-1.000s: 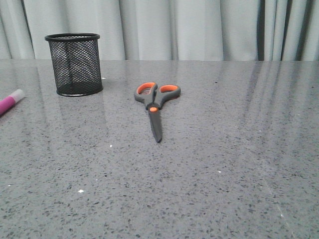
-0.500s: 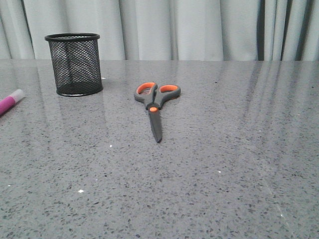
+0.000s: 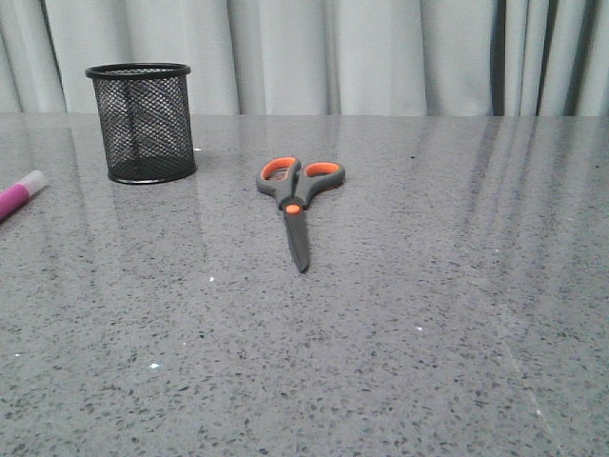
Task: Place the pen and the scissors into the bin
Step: 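Move the left gripper toward the pink highlighter beside the mesh cup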
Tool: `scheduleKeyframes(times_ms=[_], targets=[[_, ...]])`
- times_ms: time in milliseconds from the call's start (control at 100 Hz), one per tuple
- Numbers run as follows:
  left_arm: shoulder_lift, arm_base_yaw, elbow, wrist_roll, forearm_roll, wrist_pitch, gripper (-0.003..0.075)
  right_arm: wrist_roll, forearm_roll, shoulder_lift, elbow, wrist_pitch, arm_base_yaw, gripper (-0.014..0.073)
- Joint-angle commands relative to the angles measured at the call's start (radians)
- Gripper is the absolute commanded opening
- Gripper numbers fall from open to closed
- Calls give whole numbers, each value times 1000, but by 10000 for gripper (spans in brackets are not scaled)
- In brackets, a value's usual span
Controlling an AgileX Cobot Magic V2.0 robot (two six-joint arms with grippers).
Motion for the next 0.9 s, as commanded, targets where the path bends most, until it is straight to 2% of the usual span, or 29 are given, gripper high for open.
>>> scheduleKeyframes(times_ms=[0,160,270,420,580,750,890], targets=[[-27,-9,13,-8,-110,-79,-22,-1,57,-23,15,-77,-5,-69],[-23,-9,-41,-8,-99,-46,-22,-1,52,2,-31,0,-5,-66],[11,-9,-117,-8,-47,35,-22,-1,20,80,-97,90,-5,-66],[118,-9,-264,-8,128,177,-22,-1,-14,269,-222,168,-5,-66],[289,-9,-453,3,299,360,-22,-1,-99,514,-402,316,-5,-66],[433,-9,-608,99,308,510,-22,-1,-105,719,-564,438,-5,-67],[499,-9,-658,99,307,534,-21,-3,-108,818,-645,512,-5,-68]])
